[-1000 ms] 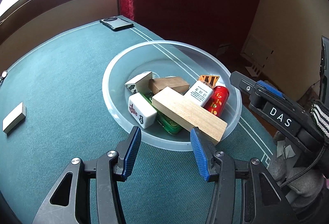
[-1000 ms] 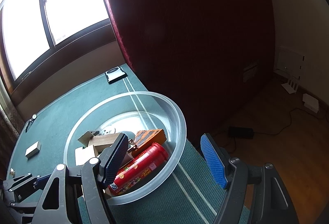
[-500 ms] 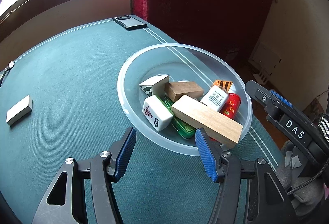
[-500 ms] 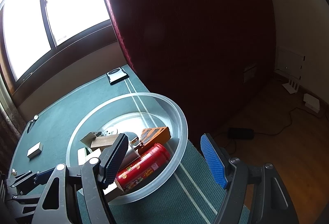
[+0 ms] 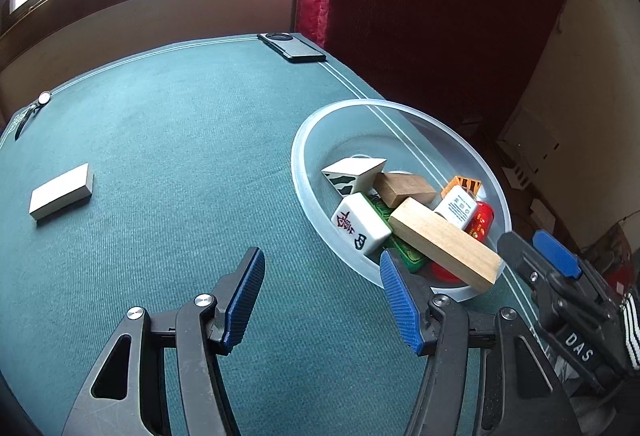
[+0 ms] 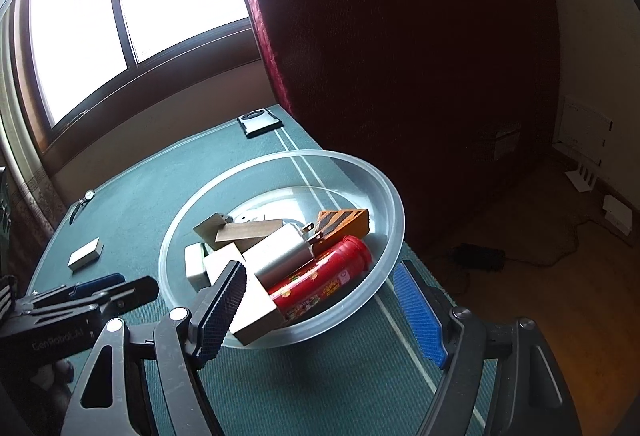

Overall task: Organize rigid objects
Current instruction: 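Withdraw both open grippers from the bowl toward the remaining objects, then close the left gripper around the gold pearl ring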

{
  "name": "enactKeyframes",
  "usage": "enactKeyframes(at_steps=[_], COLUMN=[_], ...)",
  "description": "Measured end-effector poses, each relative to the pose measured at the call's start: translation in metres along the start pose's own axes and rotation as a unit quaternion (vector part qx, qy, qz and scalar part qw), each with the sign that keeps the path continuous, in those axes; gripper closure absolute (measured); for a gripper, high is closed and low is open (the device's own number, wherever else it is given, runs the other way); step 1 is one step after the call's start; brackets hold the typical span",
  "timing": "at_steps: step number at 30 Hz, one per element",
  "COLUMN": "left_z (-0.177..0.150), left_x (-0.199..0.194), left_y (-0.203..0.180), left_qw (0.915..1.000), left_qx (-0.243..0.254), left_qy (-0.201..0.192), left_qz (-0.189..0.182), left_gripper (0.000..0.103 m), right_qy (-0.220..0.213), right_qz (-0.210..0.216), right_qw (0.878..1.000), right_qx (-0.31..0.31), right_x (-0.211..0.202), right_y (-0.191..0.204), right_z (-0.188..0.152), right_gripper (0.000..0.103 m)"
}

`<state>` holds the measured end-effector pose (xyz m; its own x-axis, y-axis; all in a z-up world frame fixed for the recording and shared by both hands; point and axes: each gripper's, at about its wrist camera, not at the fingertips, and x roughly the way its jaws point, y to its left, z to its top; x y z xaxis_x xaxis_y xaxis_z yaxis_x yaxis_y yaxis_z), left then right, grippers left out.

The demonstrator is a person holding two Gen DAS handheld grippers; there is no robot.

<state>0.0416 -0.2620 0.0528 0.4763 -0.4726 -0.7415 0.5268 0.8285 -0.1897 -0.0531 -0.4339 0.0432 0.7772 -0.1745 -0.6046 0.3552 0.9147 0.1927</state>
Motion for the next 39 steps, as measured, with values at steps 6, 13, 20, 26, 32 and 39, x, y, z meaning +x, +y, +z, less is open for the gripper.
enactKeyframes(at_steps=[6, 13, 20, 26, 32, 39], left_z=[0.0, -0.002, -0.007, -0.009, -0.016, -0.027], left_x=[-0.006, -0.011, -0.015, -0.017, -0.022, -0.035], left_y=[0.011, 0.026, 0.042, 0.063, 0.093, 0.14], left_qw=[0.9999, 0.9995, 0.9986, 0.997, 0.9936, 0.9861], left_qx=[-0.013, -0.03, -0.051, -0.074, -0.107, -0.151], left_qy=[-0.005, -0.009, -0.012, -0.014, -0.019, -0.032], left_qz=[0.001, 0.003, 0.006, 0.016, 0.032, 0.062], left_gripper=[0.042, 0.042, 0.042, 0.042, 0.042, 0.042], right_qy=[0.014, 0.021, 0.011, -0.002, -0.024, -0.031], right_qz=[0.004, -0.021, -0.043, -0.038, -0.018, 0.024], right_qw=[0.999, 0.998, 0.998, 0.998, 0.998, 0.996], right_qx=[-0.039, -0.06, -0.045, -0.048, -0.057, -0.081], right_x=[0.0, 0.007, 0.011, 0.008, 0.0, 0.0], right_y=[0.012, 0.013, 0.009, 0.021, 0.044, 0.084], right_z=[-0.006, -0.005, 0.006, 0.011, 0.016, 0.017], right_gripper=[0.022, 0.019, 0.019, 0.019, 0.019, 0.019])
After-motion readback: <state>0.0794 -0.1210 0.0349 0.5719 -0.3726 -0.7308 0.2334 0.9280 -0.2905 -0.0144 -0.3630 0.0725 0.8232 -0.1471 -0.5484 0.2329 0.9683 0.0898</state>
